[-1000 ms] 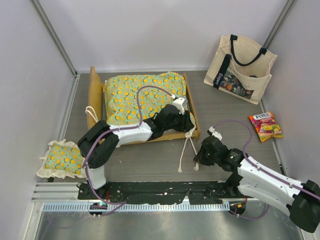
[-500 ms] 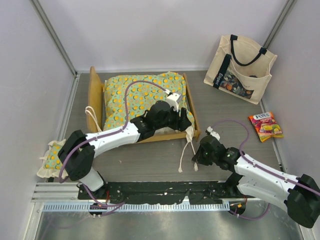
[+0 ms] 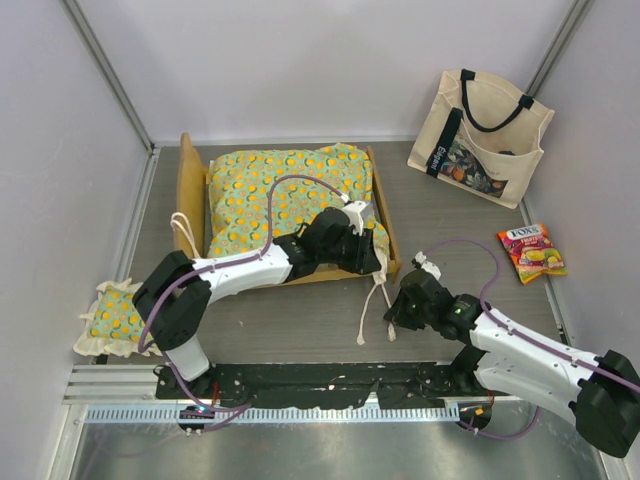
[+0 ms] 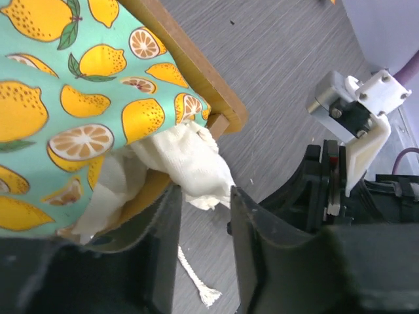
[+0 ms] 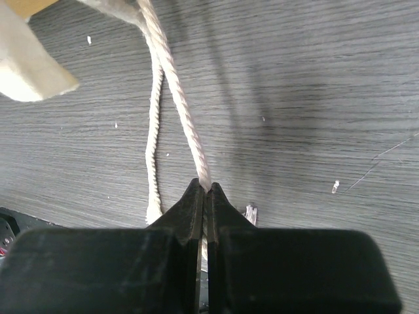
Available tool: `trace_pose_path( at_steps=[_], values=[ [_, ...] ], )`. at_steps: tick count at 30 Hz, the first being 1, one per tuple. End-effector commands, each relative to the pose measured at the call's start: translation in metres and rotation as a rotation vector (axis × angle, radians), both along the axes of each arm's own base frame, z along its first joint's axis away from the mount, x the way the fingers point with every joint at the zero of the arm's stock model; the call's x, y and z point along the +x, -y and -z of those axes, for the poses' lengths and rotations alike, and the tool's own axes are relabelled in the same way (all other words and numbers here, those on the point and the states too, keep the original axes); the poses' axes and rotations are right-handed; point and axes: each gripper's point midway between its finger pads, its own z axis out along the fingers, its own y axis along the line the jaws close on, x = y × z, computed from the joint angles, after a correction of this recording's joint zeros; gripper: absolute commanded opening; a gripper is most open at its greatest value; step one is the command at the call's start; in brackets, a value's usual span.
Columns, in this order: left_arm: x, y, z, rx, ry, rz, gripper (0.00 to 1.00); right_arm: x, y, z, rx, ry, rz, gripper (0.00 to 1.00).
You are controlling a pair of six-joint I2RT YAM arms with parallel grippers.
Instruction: Set up the pet bed
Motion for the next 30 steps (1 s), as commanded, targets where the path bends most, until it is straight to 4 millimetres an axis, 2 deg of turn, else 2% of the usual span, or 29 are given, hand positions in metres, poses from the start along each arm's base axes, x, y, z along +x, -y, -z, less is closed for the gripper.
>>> trace_pose_path(
  at_steps=[1,3,4,7,8,12,16,17,20,25,30],
  values=[
    [0.003,0.014,0.0,-0.018,-0.032,0.011,0.26,0.011,-0.006,-0.018,0.026,0.057,0.011,0.01],
    [0.006,0.017,0.0,-0.005,-0.026,0.014,0.21,0.012,-0.006,-0.019,0.028,0.063,0.01,0.01],
    [0.008,0.018,0.004,0.002,-0.027,0.013,0.14,0.011,-0.006,-0.019,0.029,0.062,0.01,0.01],
    [0.017,0.02,-0.001,0.006,0.008,-0.006,0.0,0.01,-0.004,-0.018,0.027,0.061,0.009,0.01],
    [0.017,0.017,0.003,0.031,0.002,-0.01,0.0,0.009,-0.004,-0.017,0.026,0.061,0.011,0.01],
    [0.036,0.013,-0.012,0.06,0.113,-0.047,0.0,0.008,-0.002,-0.015,0.026,0.059,0.012,0.01],
    [0.063,-0.001,-0.021,0.144,0.307,-0.089,0.0,0.008,-0.003,-0.014,0.028,0.059,0.011,0.01],
    [0.075,-0.005,-0.028,0.151,0.371,-0.127,0.0,0.007,-0.003,-0.014,0.03,0.058,0.011,0.01],
    [0.081,-0.004,-0.024,0.183,0.463,-0.081,0.0,0.008,-0.003,-0.013,0.03,0.06,0.012,0.01],
    [0.061,0.008,-0.001,0.184,0.537,0.01,0.0,0.008,-0.003,-0.012,0.029,0.059,0.012,0.01],
    [0.023,0.026,0.02,0.194,0.57,0.116,0.0,0.008,-0.004,-0.012,0.031,0.056,0.012,0.01]
  ],
)
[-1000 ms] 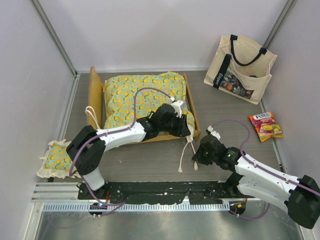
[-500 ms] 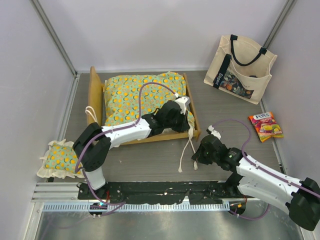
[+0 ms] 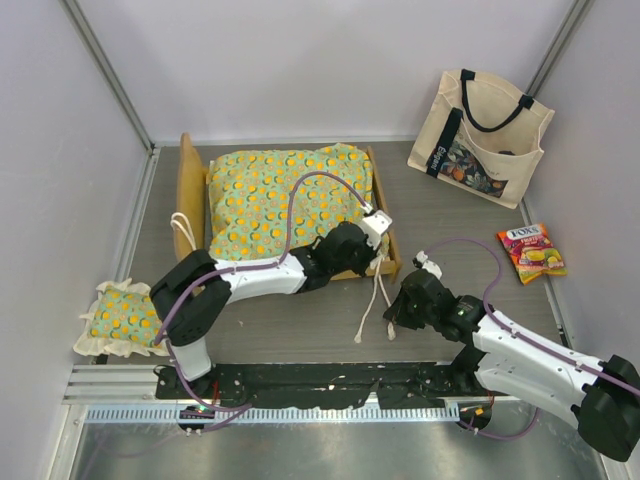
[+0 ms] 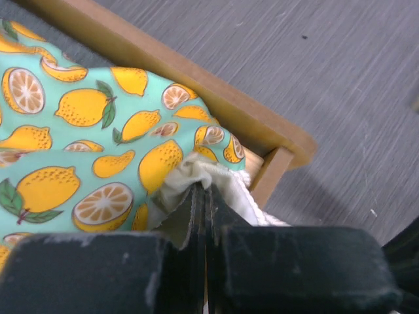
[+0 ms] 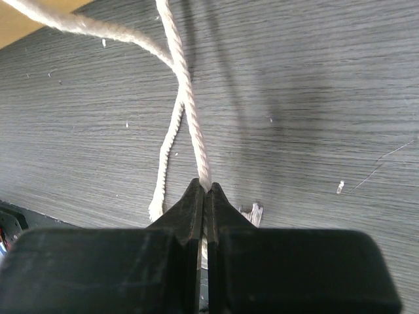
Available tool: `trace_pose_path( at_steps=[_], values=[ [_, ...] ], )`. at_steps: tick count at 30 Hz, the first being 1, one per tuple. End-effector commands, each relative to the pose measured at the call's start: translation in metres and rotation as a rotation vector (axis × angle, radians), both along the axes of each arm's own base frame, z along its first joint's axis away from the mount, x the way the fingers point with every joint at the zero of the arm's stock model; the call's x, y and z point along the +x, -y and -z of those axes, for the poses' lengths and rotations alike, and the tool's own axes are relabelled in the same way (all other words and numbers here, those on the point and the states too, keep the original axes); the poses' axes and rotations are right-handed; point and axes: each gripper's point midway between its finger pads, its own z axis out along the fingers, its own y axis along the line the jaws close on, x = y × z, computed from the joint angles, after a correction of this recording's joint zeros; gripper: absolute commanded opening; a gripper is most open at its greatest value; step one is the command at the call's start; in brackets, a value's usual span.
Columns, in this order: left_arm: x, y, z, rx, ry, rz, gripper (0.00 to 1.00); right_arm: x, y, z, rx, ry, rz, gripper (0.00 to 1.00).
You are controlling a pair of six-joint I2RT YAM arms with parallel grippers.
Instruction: Set up the pet bed
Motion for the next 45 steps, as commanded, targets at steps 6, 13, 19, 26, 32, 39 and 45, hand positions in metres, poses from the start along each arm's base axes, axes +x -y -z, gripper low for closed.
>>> trace_pose_path(
  at_steps=[6,13,19,26,32,39,45],
  values=[
    [-0.031,0.013,0.018,0.049,0.03,0.071,0.03,0.007,-0.001,-0.009,0.012,0.043,0.02,0.01],
    [-0.021,-0.007,-0.013,0.087,0.021,-0.051,0.51,0.007,-0.001,-0.014,0.032,0.057,0.028,0.01],
    [-0.021,-0.017,-0.072,-0.002,0.058,-0.104,0.71,0.003,0.001,-0.009,0.029,0.039,0.025,0.01],
    [-0.036,-0.047,-0.088,-0.066,-0.022,-0.206,0.78,-0.006,-0.005,0.0,0.074,0.005,0.003,0.01],
    [-0.079,-0.057,-0.069,-0.199,-0.17,-0.171,0.73,-0.015,-0.015,0.01,0.136,-0.034,-0.021,0.02],
    [-0.142,-0.022,-0.024,-0.235,-0.165,-0.056,0.7,-0.015,-0.028,0.001,0.243,-0.018,-0.028,0.02],
    [-0.157,0.0,0.01,-0.245,-0.132,-0.063,0.7,-0.008,-0.029,-0.009,0.256,0.014,-0.014,0.02]
  ],
)
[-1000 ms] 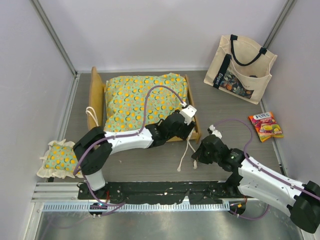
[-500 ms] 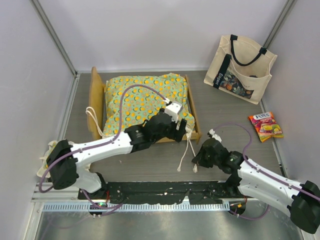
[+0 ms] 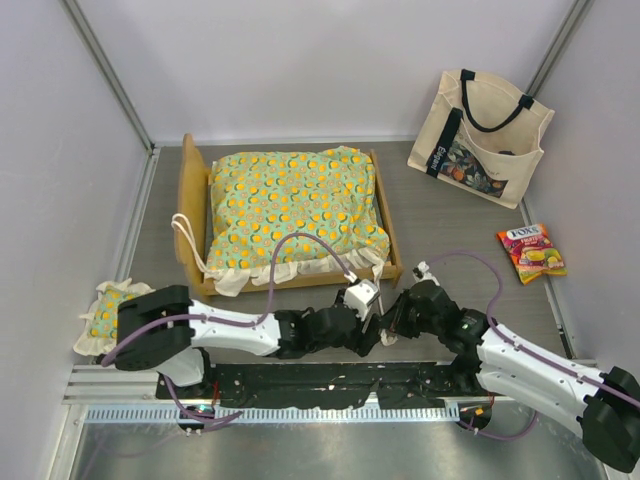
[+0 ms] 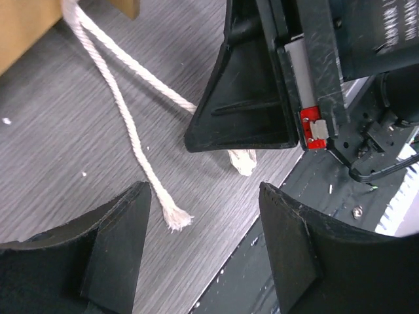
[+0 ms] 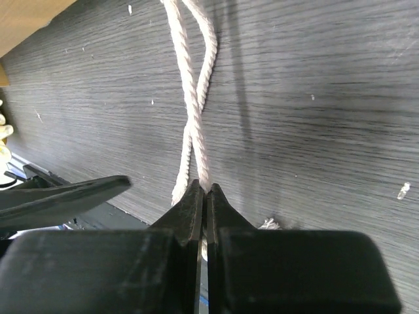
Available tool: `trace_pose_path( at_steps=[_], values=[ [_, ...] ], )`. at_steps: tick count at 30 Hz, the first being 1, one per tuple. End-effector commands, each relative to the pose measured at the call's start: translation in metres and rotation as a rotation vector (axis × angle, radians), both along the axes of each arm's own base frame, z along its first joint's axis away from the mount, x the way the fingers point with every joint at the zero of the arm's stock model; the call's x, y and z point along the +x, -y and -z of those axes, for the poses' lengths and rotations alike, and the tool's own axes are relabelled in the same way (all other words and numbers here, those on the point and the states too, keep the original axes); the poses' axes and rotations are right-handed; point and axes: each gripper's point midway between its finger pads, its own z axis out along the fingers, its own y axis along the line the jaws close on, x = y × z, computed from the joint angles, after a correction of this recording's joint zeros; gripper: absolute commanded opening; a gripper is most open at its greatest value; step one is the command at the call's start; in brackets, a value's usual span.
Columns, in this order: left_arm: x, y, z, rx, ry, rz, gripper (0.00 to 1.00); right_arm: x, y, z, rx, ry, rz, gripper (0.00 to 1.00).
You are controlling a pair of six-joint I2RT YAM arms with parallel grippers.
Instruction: Set up the pet bed
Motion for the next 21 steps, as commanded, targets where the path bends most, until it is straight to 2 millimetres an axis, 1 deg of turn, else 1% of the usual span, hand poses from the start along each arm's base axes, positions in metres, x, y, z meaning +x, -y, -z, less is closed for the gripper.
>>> trace_pose_path(
  at_steps=[1,2,3,4,5,6,8,10,11,12,14,15,17,19,21],
  values=[
    [0.01,0.026,-0.009,-0.161,0.057,-0.09,0.7,0.01,-0.01,-0.02,0.059,0.049,0.011,0.02],
    [0.009,0.028,-0.005,-0.175,0.047,-0.104,0.7,0.01,-0.01,-0.021,0.061,0.05,0.011,0.02],
    [0.012,0.032,-0.01,-0.22,0.055,-0.122,0.7,0.011,-0.011,-0.026,0.074,0.059,0.019,0.02],
    [0.009,0.033,0.0,-0.213,0.052,-0.13,0.7,0.012,-0.011,-0.028,0.078,0.066,0.021,0.01],
    [0.009,0.034,0.002,-0.223,0.051,-0.143,0.7,0.014,-0.012,-0.031,0.089,0.072,0.028,0.01],
    [0.011,0.036,-0.003,-0.256,0.062,-0.176,0.7,0.016,-0.013,-0.036,0.103,0.084,0.039,0.01],
    [0.011,0.036,0.005,-0.253,0.06,-0.2,0.7,0.018,-0.012,-0.041,0.112,0.097,0.051,0.01],
    [0.01,0.038,0.003,-0.295,0.06,-0.228,0.7,0.02,-0.013,-0.047,0.123,0.105,0.056,0.01],
    [0.009,0.038,0.006,-0.298,0.062,-0.238,0.71,0.02,-0.013,-0.049,0.122,0.109,0.055,0.01],
    [0.007,0.043,0.0,-0.336,0.068,-0.236,0.71,0.021,-0.014,-0.051,0.124,0.11,0.056,0.01],
    [0.007,0.046,-0.003,-0.36,0.074,-0.237,0.71,0.021,-0.014,-0.052,0.124,0.113,0.056,0.01],
    [0.006,0.049,-0.009,-0.386,0.076,-0.233,0.71,0.021,-0.013,-0.05,0.12,0.113,0.058,0.01],
    [0.005,0.05,-0.01,-0.389,0.078,-0.234,0.71,0.022,-0.011,-0.051,0.113,0.12,0.063,0.01],
    [0.005,0.049,-0.008,-0.391,0.066,-0.243,0.7,0.023,-0.012,-0.053,0.118,0.127,0.064,0.01],
    [0.008,0.044,-0.004,-0.388,0.065,-0.267,0.6,0.023,-0.012,-0.055,0.12,0.13,0.063,0.01]
  ],
)
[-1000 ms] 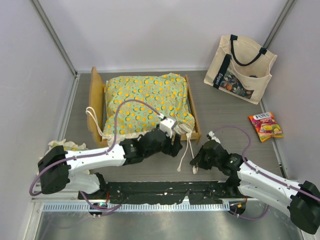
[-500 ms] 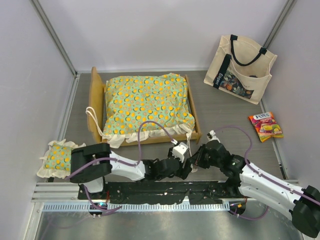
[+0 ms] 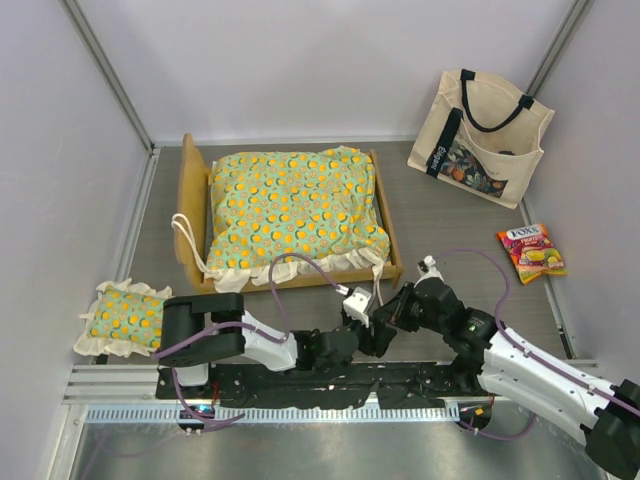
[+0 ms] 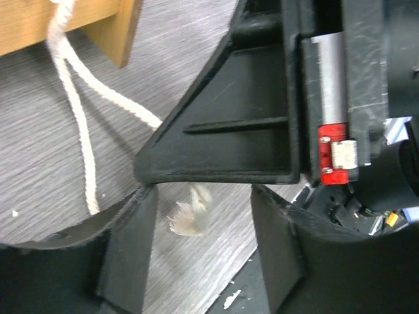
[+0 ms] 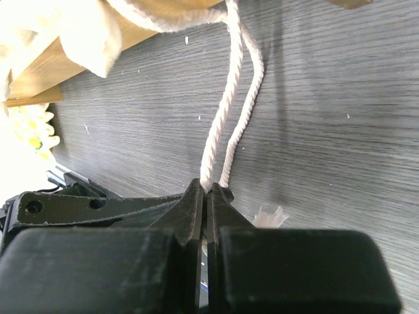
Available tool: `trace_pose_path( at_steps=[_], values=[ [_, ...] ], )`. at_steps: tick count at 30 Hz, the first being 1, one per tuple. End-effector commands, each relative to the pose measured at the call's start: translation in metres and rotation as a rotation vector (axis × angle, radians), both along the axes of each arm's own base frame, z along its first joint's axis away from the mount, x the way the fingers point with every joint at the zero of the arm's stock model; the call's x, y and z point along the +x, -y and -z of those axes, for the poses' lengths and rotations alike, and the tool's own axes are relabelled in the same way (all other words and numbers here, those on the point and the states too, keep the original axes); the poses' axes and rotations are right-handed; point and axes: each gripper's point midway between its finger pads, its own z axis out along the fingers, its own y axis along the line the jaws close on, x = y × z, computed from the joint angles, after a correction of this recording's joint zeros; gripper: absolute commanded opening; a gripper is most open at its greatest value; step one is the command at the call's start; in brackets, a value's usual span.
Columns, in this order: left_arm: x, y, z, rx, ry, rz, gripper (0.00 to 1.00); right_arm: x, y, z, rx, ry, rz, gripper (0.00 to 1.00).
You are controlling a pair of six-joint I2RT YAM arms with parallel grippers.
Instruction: Set up the pet bed
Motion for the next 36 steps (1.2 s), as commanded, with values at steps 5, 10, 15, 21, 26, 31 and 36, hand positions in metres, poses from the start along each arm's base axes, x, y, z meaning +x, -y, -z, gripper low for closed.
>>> trace_pose_path(
  at_steps=[5,10,15,21,26,31,36],
  values=[
    [0.013,-0.006,-0.013,-0.091,0.008,-0.103,0.41,0.009,-0.004,-0.024,0.037,0.058,0.017,0.01],
    [0.013,-0.004,-0.012,-0.082,0.017,-0.1,0.21,0.008,-0.004,-0.025,0.038,0.062,0.016,0.01],
    [0.011,-0.003,-0.011,-0.081,0.01,-0.086,0.03,0.009,-0.003,-0.024,0.035,0.06,0.021,0.01],
    [0.006,-0.006,-0.006,-0.076,-0.012,-0.062,0.0,0.013,0.006,-0.016,-0.025,0.075,0.041,0.01],
    [0.004,-0.011,0.0,-0.044,-0.039,-0.067,0.0,0.018,0.021,-0.01,-0.139,0.107,0.05,0.27],
    [-0.001,-0.011,0.008,-0.024,-0.079,-0.047,0.0,0.035,0.037,-0.031,-0.242,0.206,0.084,0.46],
    [0.0,-0.009,0.014,-0.024,-0.097,-0.042,0.0,0.053,0.023,-0.051,-0.267,0.288,0.037,0.46]
  ],
)
